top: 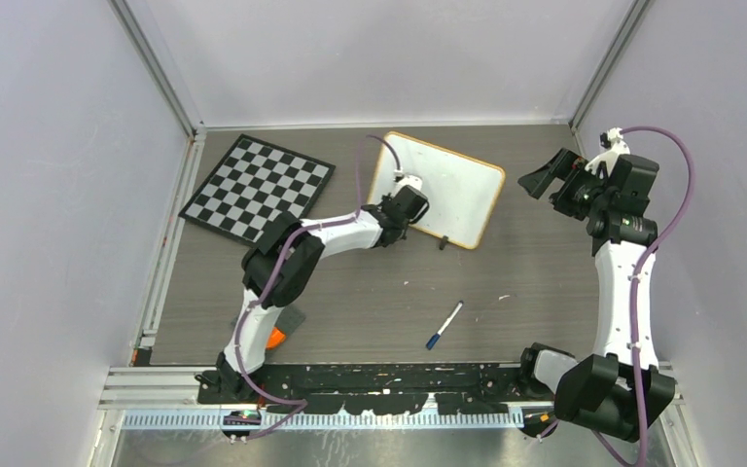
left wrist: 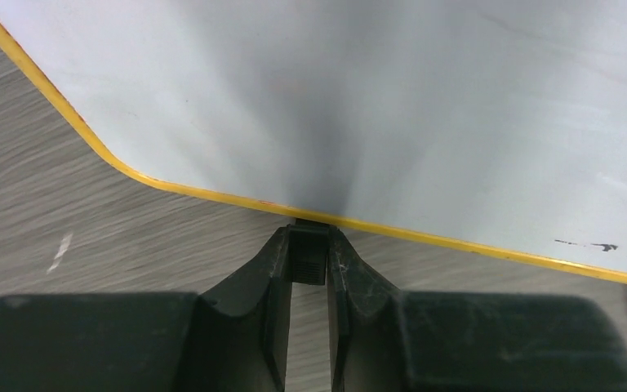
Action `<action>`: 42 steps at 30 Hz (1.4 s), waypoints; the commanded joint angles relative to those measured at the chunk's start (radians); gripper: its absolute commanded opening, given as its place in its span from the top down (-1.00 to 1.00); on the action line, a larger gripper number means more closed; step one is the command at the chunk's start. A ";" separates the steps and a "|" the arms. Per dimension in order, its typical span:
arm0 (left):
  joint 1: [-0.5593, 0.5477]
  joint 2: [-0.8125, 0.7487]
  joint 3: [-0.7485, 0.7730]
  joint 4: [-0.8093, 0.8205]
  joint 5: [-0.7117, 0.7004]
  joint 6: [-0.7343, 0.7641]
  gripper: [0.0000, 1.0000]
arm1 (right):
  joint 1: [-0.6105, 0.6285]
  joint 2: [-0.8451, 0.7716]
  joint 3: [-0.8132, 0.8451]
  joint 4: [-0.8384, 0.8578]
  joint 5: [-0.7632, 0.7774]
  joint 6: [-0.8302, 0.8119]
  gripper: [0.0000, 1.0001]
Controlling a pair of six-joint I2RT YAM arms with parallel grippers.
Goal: Write a sentence on the whiteboard
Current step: Move the whiteboard to the center of the board.
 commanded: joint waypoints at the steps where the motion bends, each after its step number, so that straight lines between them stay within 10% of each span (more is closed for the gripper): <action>1: 0.027 -0.062 -0.098 -0.063 -0.194 -0.119 1.00 | 0.000 0.013 0.017 0.026 -0.014 -0.027 -0.99; 10: -0.002 -0.094 -0.170 -0.170 -0.151 -0.312 0.98 | 0.051 0.035 0.028 -0.099 0.010 -0.144 -0.98; 16: -0.038 -0.097 -0.156 -0.185 0.024 -0.350 -0.12 | 0.098 0.026 0.011 -0.176 0.033 -0.224 -0.93; 27: -0.065 -0.245 -0.198 0.063 0.319 -0.132 -0.53 | 0.235 0.045 -0.019 -0.195 0.180 -0.251 -0.88; 42: 0.234 -0.727 -0.230 -0.347 0.298 0.026 -0.99 | 0.619 0.196 -0.114 0.061 0.558 -0.041 -0.42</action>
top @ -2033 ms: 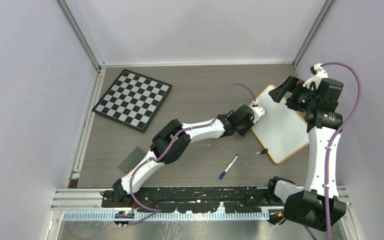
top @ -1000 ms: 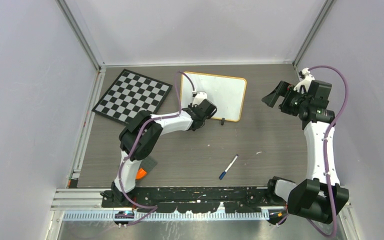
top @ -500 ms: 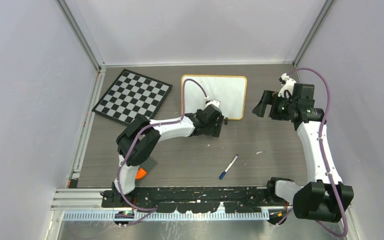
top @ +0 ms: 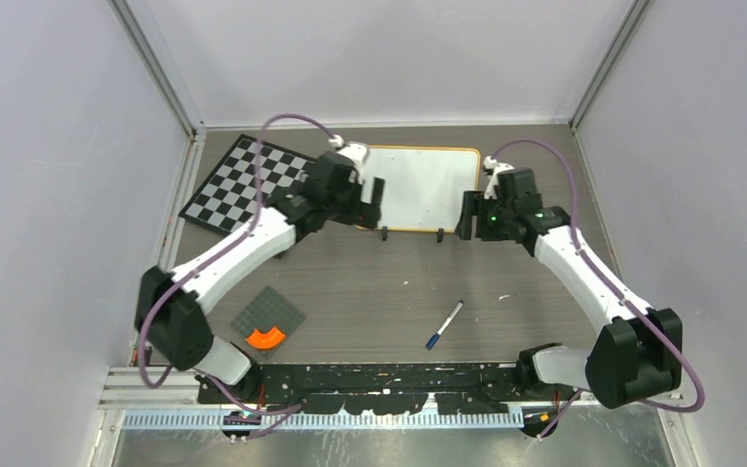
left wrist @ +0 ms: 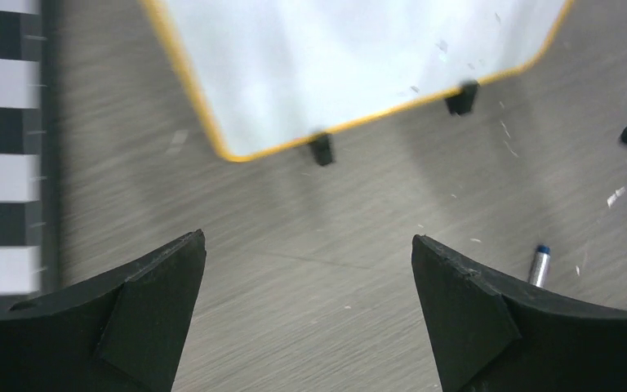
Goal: Write a sentence on the whiteboard
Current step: Move the whiteboard to the center of the board.
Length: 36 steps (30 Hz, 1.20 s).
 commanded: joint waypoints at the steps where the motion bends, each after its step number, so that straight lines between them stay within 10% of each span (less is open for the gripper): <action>1: 0.127 -0.145 0.007 -0.107 -0.086 0.061 -0.99 | 0.117 0.068 -0.009 0.161 0.208 0.086 -0.40; 11: 0.451 -0.336 -0.020 -0.102 -0.069 -0.007 -0.99 | 0.272 0.261 -0.073 0.429 0.409 0.209 -0.10; 28: 0.508 -0.339 -0.010 -0.131 -0.028 -0.048 -0.99 | 0.287 0.477 0.011 0.529 0.482 0.206 0.10; 36: 0.523 -0.311 0.021 -0.146 -0.014 -0.065 -0.99 | 0.287 0.506 0.034 0.484 0.452 0.174 0.63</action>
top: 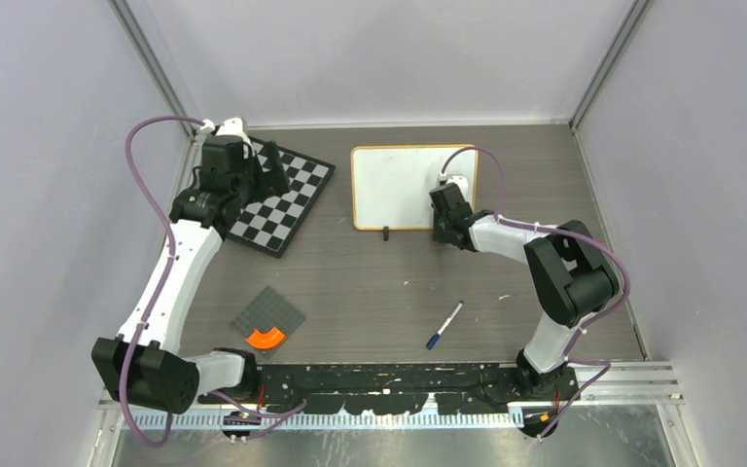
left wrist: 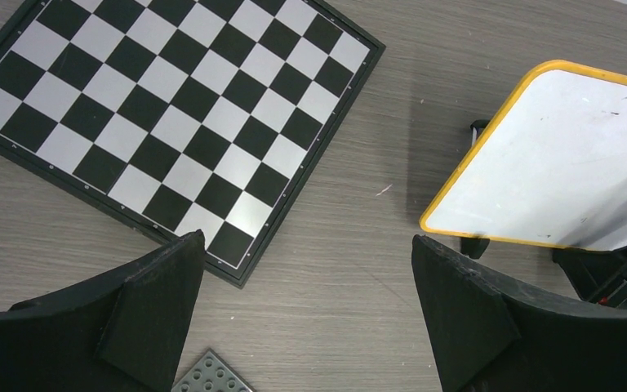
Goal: Write a sentence on the whiteboard
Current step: Move the whiteboard to the center of the board.
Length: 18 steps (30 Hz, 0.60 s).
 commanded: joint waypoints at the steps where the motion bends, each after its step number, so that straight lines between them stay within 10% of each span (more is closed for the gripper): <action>1: 0.016 0.014 0.057 -0.011 0.015 -0.018 -0.99 | 0.001 0.001 0.046 0.009 0.004 -0.020 0.72; 4: 0.023 0.014 0.064 -0.015 0.013 -0.020 -0.99 | 0.002 -0.038 0.025 -0.013 -0.038 -0.035 0.98; 18: 0.064 0.022 0.058 -0.012 0.031 -0.046 -0.99 | 0.090 -0.176 -0.099 -0.088 -0.239 -0.076 1.00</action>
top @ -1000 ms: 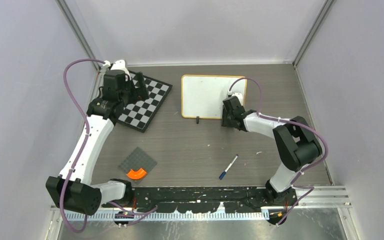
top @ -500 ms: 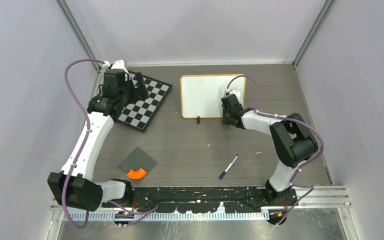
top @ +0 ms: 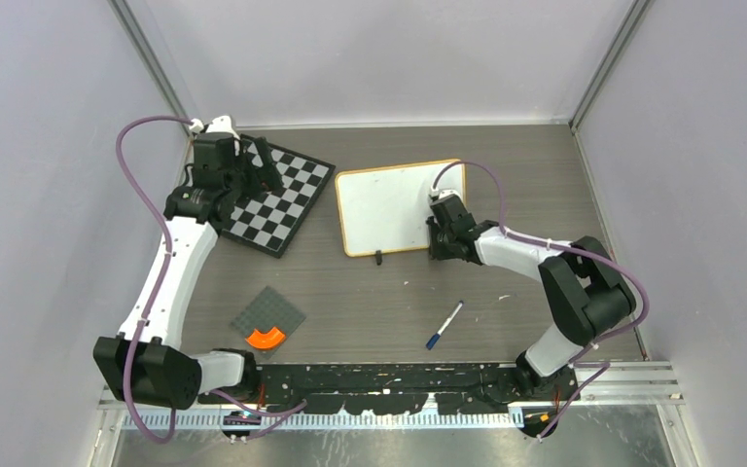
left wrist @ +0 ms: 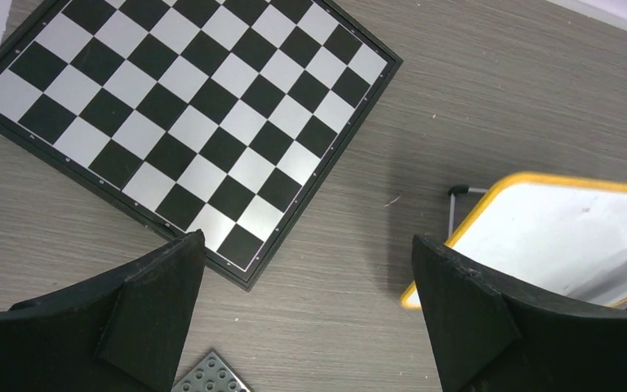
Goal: Write a sentence on the whiteboard
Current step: Move the whiteboard to the center of the board.
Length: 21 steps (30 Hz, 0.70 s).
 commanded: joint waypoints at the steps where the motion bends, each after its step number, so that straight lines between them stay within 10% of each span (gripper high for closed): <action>1: 0.017 0.002 0.036 0.001 0.025 -0.025 -0.99 | 0.063 -0.069 -0.028 -0.021 -0.096 -0.019 0.99; 21: 0.038 -0.018 0.025 -0.001 0.060 -0.036 -0.99 | 0.185 -0.143 -0.081 -0.116 -0.180 -0.039 0.73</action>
